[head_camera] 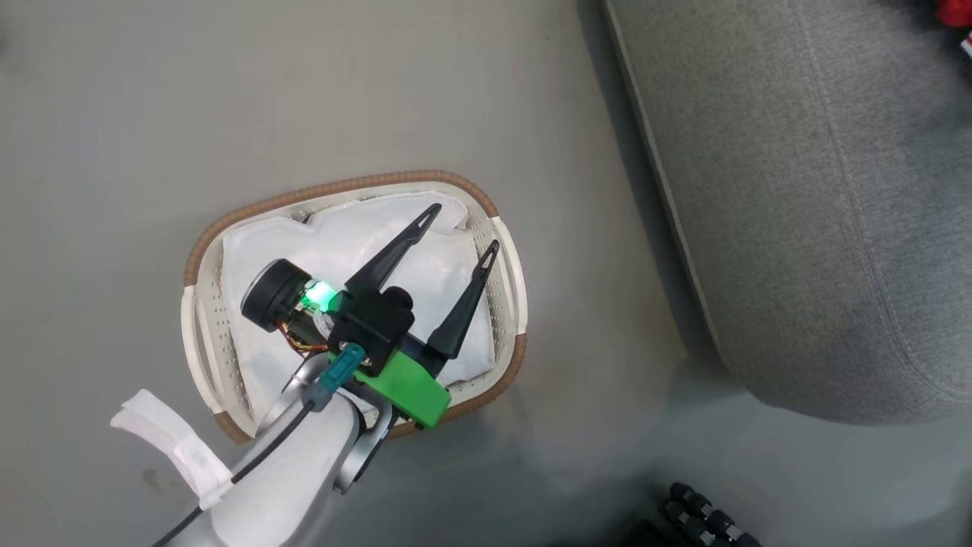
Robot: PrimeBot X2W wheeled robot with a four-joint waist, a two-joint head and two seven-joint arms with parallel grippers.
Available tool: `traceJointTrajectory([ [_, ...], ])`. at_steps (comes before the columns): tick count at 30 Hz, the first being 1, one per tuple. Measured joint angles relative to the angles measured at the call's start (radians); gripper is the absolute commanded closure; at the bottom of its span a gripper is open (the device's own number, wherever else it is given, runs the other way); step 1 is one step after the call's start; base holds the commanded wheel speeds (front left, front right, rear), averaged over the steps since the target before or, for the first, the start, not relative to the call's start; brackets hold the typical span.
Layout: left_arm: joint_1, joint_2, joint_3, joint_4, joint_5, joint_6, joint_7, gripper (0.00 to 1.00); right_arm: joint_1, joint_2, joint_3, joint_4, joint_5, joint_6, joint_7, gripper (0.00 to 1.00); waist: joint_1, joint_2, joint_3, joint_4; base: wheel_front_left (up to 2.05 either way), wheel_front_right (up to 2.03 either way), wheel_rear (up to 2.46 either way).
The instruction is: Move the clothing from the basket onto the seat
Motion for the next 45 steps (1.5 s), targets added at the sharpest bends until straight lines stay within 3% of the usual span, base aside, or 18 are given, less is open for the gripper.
traceJointTrajectory([
  [12,0.026,-0.040,0.067,0.068,-0.072,0.019,-0.031,0.00,0.122,0.011,0.137,-0.117,0.082,0.000,0.000,0.00,0.0000,0.0000,-0.139,-0.003,0.00,0.00,0.00],
  [22,0.121,-0.072,0.230,0.054,-0.107,0.044,-0.035,0.00,0.156,0.050,0.239,-0.162,0.113,0.000,0.000,0.00,-0.0001,0.0000,-0.274,0.032,0.00,0.00,0.00],
  [32,0.273,-0.103,0.400,0.057,-0.108,0.058,-0.037,0.00,0.287,0.167,0.228,-0.260,0.104,0.000,0.000,0.00,-0.0001,0.0000,-0.395,0.111,0.00,0.00,0.00],
  [40,0.411,-0.124,0.527,0.008,-0.082,0.069,-0.037,0.00,0.486,0.286,0.256,-0.402,0.118,0.000,0.000,0.00,-0.0001,-0.0001,-0.485,0.180,0.00,0.00,0.00],
  [45,0.477,-0.141,0.582,-0.006,-0.074,0.061,-0.037,0.00,0.629,0.328,0.243,-0.497,0.114,0.000,0.000,0.00,-0.0001,0.0000,-0.535,0.213,0.00,0.00,0.00],
])
